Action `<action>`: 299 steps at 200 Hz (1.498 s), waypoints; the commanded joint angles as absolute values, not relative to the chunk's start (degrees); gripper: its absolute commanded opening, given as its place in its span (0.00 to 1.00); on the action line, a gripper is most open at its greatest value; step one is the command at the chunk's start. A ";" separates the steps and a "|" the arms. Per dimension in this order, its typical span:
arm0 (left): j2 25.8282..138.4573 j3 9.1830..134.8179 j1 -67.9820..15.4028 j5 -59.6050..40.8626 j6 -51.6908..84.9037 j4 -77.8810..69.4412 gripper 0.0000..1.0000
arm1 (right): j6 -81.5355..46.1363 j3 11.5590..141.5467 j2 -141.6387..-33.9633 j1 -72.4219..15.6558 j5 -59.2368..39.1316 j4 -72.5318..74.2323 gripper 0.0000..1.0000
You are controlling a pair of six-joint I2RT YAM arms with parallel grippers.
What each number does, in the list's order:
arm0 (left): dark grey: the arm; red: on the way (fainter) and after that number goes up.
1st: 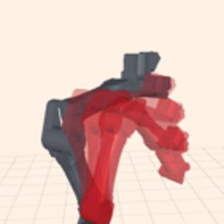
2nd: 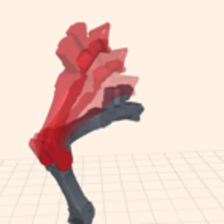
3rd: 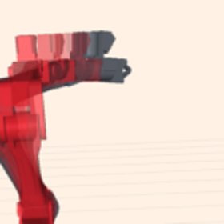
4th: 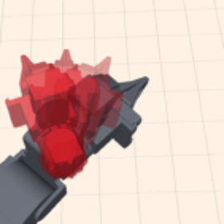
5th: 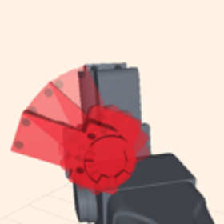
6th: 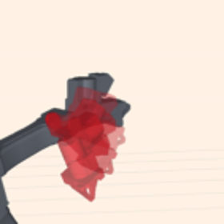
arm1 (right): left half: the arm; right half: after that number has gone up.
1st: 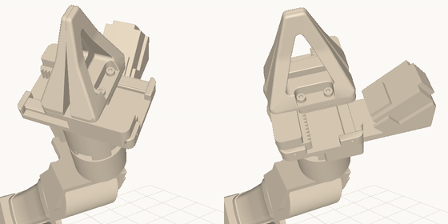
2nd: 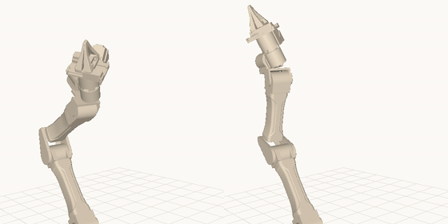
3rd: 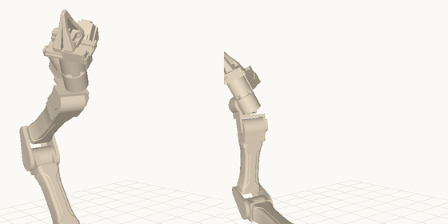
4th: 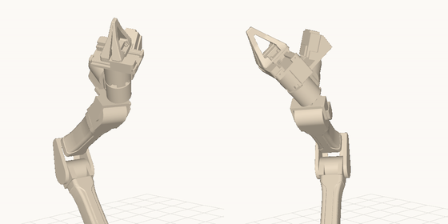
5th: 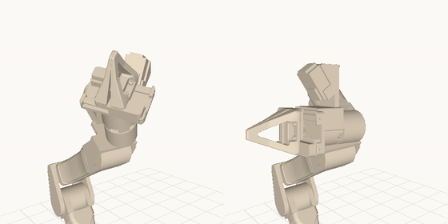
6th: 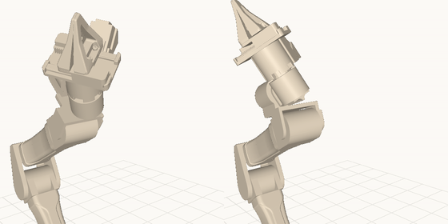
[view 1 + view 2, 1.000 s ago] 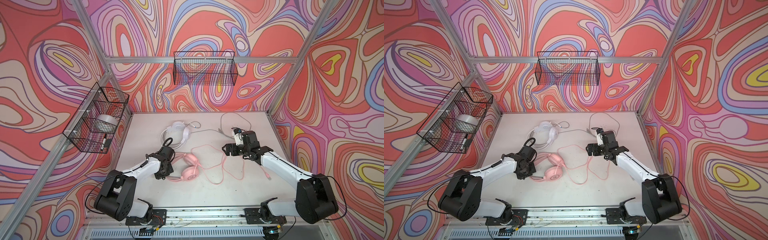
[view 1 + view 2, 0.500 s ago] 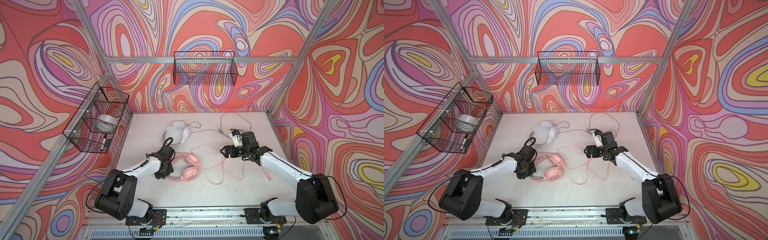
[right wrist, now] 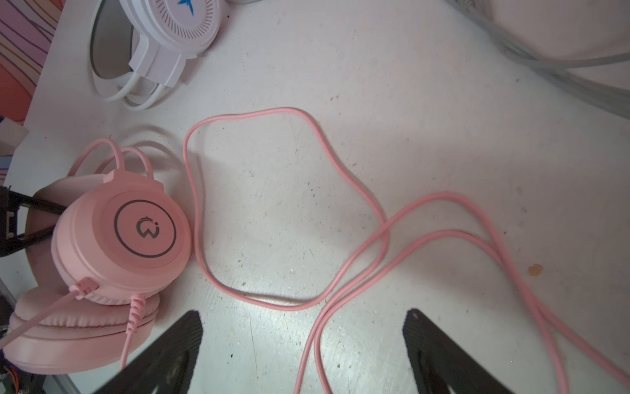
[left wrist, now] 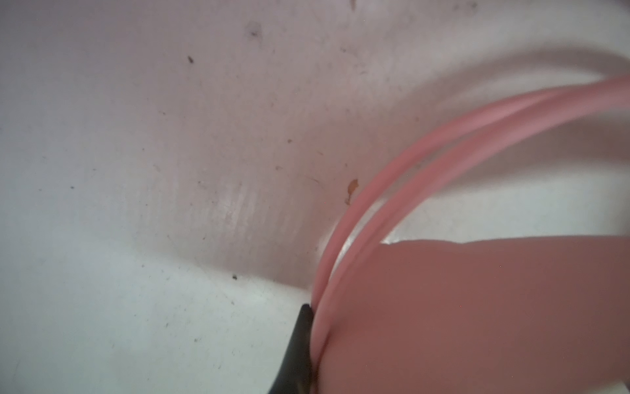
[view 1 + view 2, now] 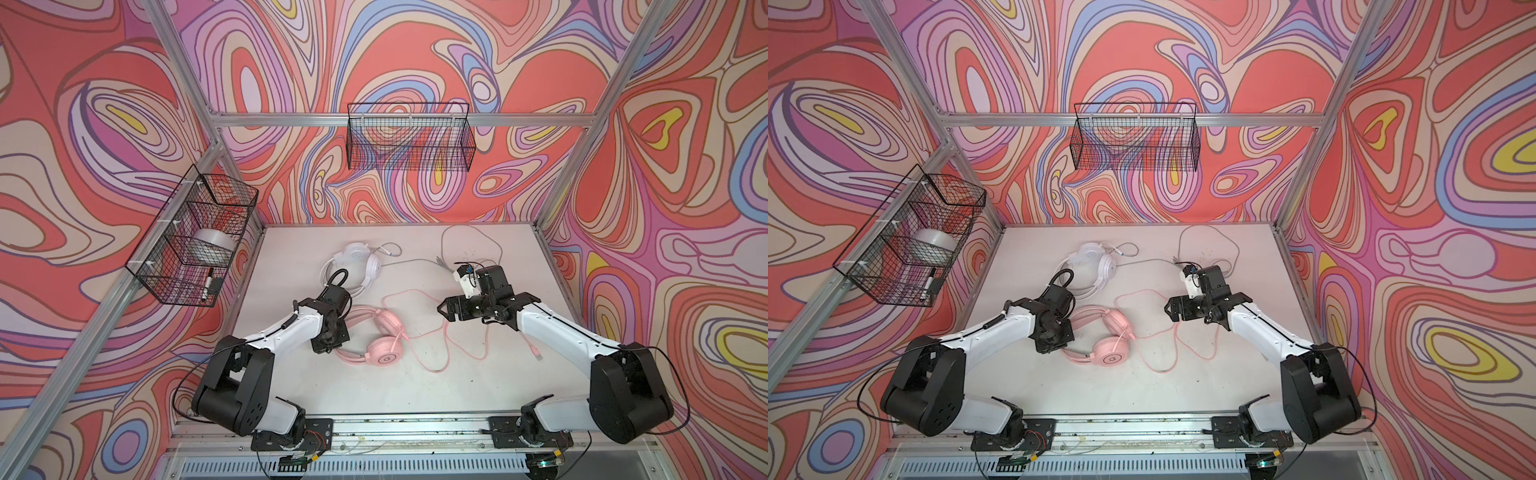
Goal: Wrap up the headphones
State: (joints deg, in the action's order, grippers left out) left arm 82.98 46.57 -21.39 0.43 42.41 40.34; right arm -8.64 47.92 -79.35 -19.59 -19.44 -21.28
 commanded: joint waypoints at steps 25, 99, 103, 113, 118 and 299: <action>82.43 49.01 -21.53 -2.21 42.30 44.98 0.00 | -8.11 47.75 -80.14 -21.26 -22.11 -21.66 0.95; 84.90 39.05 -21.53 -5.70 50.74 33.86 0.13 | -8.52 48.52 -80.79 -21.36 -19.78 -21.10 0.95; 84.86 38.96 -21.53 -5.71 50.65 33.84 0.15 | -8.53 48.52 -80.78 -21.36 -19.71 -21.05 0.95; 84.98 39.00 -21.53 -5.72 50.09 33.90 0.22 | -8.68 48.30 -80.82 -21.36 -19.53 -20.74 0.95; 85.14 39.22 -21.53 -5.91 49.51 34.11 0.24 | -8.82 48.19 -80.85 -21.36 -19.43 -20.54 0.95; 94.70 50.21 -21.53 0.31 28.04 39.23 0.55 | -9.66 46.99 -78.49 -22.41 -14.59 -19.86 0.93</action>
